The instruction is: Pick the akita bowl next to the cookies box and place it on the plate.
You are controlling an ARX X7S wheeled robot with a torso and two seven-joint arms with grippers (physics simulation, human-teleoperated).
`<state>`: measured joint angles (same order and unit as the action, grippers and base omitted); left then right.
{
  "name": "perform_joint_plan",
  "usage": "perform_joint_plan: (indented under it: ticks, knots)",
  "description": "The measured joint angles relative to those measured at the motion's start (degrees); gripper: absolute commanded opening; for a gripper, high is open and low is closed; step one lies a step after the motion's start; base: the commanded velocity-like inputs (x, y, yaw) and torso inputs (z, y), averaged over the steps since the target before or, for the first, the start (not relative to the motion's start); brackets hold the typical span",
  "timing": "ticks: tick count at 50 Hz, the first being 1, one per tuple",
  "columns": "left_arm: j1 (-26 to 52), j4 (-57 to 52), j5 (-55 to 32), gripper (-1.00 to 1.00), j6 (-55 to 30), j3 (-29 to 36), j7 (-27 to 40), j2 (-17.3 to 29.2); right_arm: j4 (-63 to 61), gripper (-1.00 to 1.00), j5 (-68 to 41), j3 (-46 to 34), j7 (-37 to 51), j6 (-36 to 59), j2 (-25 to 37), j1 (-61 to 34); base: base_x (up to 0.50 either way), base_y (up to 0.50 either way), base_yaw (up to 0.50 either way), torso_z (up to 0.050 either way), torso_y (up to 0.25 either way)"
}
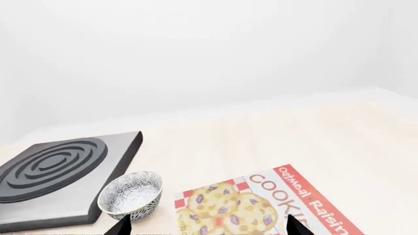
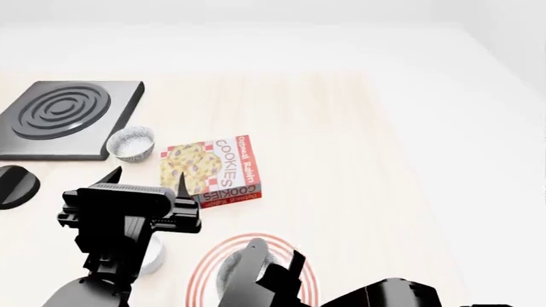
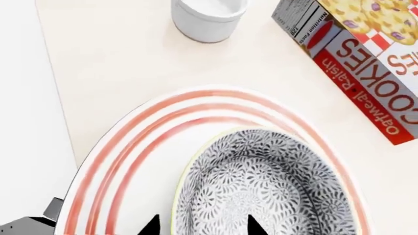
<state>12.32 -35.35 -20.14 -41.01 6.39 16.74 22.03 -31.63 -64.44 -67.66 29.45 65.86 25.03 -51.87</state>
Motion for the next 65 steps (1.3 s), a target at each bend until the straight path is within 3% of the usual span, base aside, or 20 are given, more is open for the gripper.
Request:
perform_joint_plan:
  ticks: [36,53,65]
  knots:
    - [-0.01,-0.7,-1.32,1.0,0.18,0.39,-0.56,0.73,-2.66,1.0,-8.53,4.81,4.42,1.81,1.47,-2.02,0.0,0.0,0.0,-0.011,0.225]
    - [0.13,-1.32,-1.62,1.0,-0.65,-0.2,0.73,0.68,-11.56,1.0,-35.98,19.0,16.36,-4.64,9.61,-16.28,0.0,0.0,0.0,0.0,0.0]
    - [0.14,-1.79,-1.91,1.0,-0.8,-0.66,1.25,0.82,-10.91,1.0,-40.33,28.97,17.59,-11.9,15.73,-18.69,0.0,0.0,0.0,0.0,0.0]
